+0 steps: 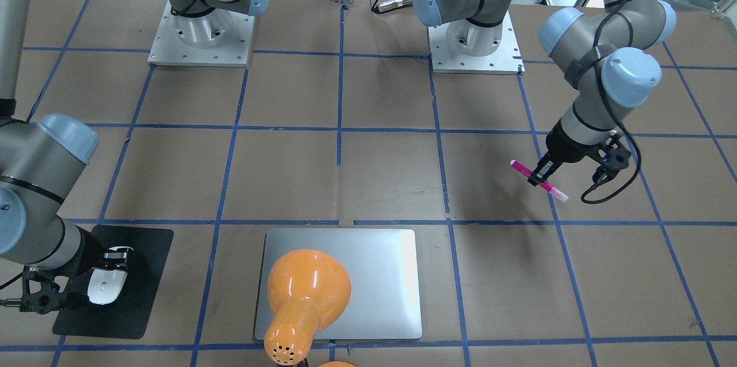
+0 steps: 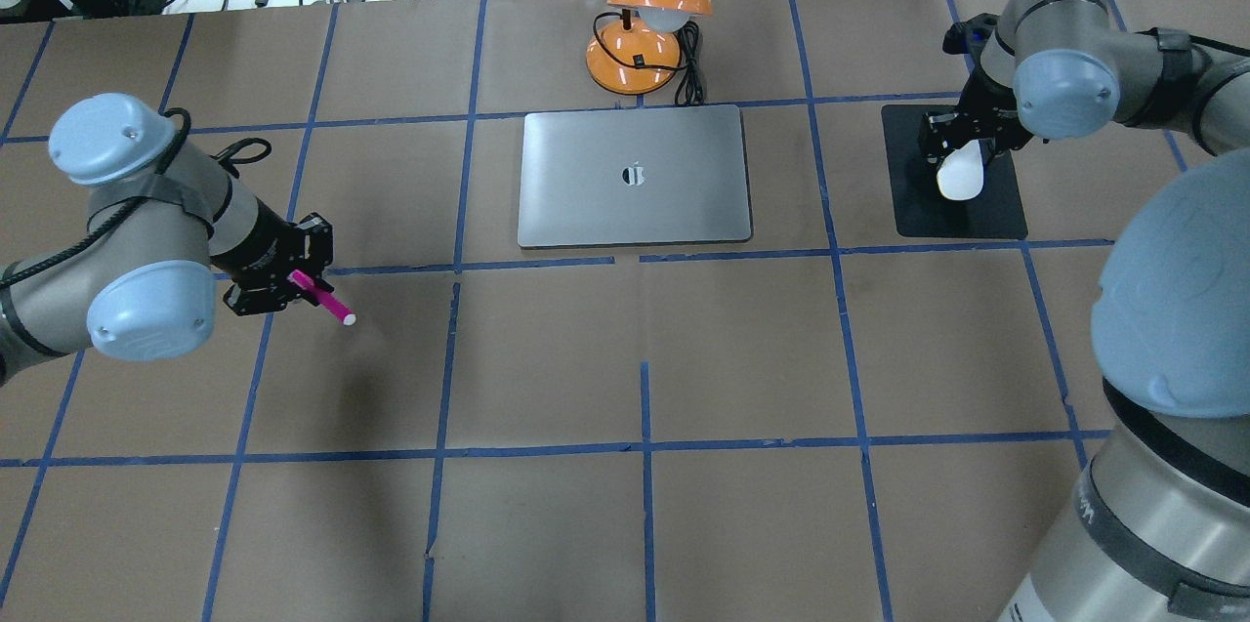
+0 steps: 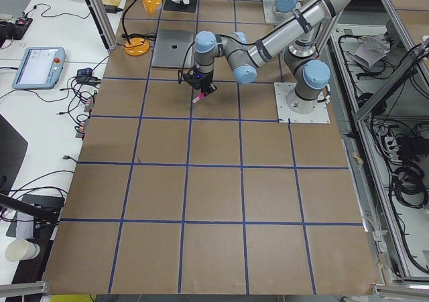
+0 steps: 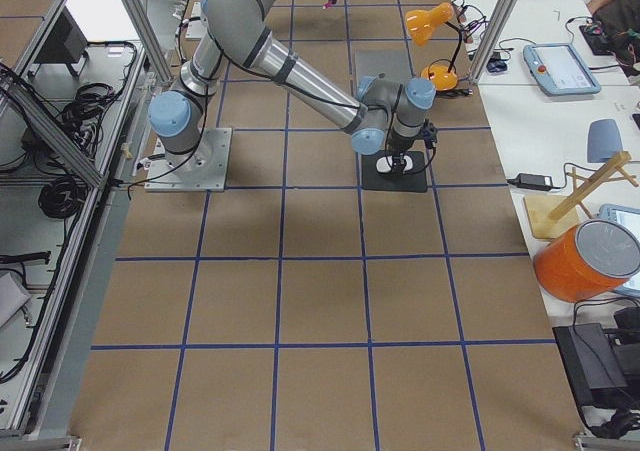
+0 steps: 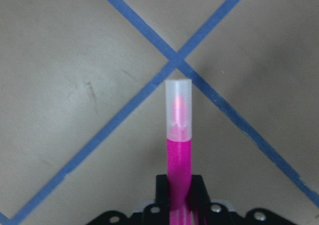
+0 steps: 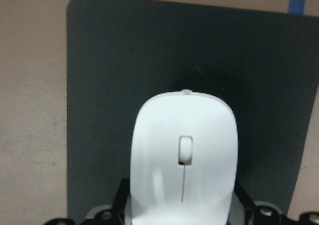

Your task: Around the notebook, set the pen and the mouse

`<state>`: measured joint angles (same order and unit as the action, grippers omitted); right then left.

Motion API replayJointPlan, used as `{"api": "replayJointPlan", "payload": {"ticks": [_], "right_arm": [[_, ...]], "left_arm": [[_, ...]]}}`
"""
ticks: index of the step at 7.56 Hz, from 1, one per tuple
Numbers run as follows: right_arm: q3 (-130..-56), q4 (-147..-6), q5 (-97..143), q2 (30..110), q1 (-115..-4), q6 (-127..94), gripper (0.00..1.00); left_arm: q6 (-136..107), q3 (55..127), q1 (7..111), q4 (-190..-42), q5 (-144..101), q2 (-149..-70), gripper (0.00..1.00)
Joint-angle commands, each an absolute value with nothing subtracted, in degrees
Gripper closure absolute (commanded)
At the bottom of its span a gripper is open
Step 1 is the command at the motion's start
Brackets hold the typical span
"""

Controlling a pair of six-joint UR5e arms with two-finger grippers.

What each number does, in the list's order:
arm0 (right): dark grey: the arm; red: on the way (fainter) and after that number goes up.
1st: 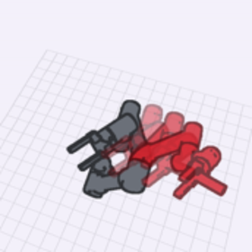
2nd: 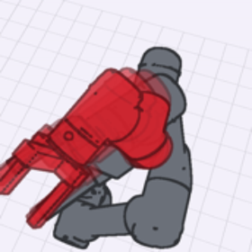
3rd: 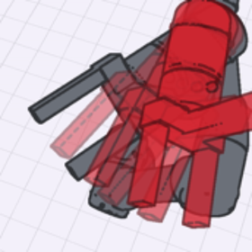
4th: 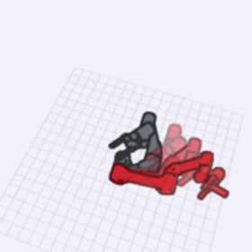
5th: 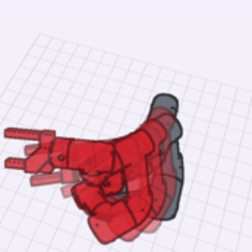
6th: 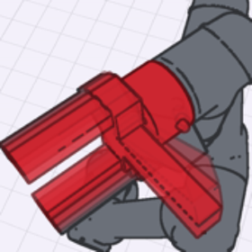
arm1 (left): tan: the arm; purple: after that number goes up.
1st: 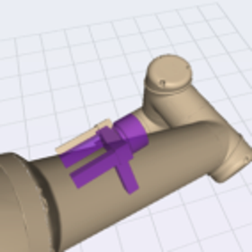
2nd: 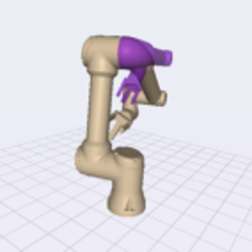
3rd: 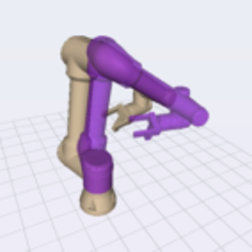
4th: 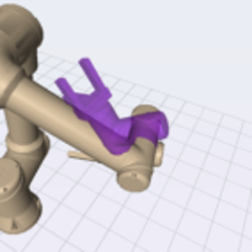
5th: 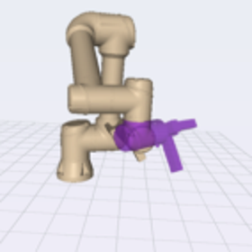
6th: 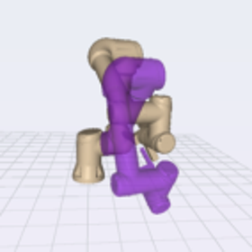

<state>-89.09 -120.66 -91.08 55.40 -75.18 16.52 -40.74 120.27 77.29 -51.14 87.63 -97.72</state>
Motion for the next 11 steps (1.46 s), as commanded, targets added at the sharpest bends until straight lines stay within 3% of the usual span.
{"api": "replayJointPlan", "payload": {"ticks": [1, 3, 6, 9, 11], "right_arm": [[-89.29, -120.24, -91.23, 55.02, -75.15, 16.61, 0.00], [-88.68, -119.45, -91.58, 56.67, -75.32, 16.70, 0.00], [-87.62, -103.47, -91.32, 67.82, -82.15, 16.17, 0.00], [-88.15, -92.87, -91.14, 79.24, -90.67, 8.92, 0.00], [-86.67, -90.89, -90.97, 82.34, -93.25, 5.45, 0.00]], "left_arm": [[-65.04, 117.36, 90.55, -50.01, 87.01, -99.66, 1.00], [-83.07, 112.96, 100.59, -49.75, 87.01, -103.69, 1.00], [-100.07, 108.37, 111.16, -49.83, 87.62, -110.02, 1.00], [-105.82, 108.63, 114.96, -49.75, 87.10, -113.37, 1.00], [-106.00, 108.46, 115.22, -49.57, 87.01, -115.13, 1.00]]}}
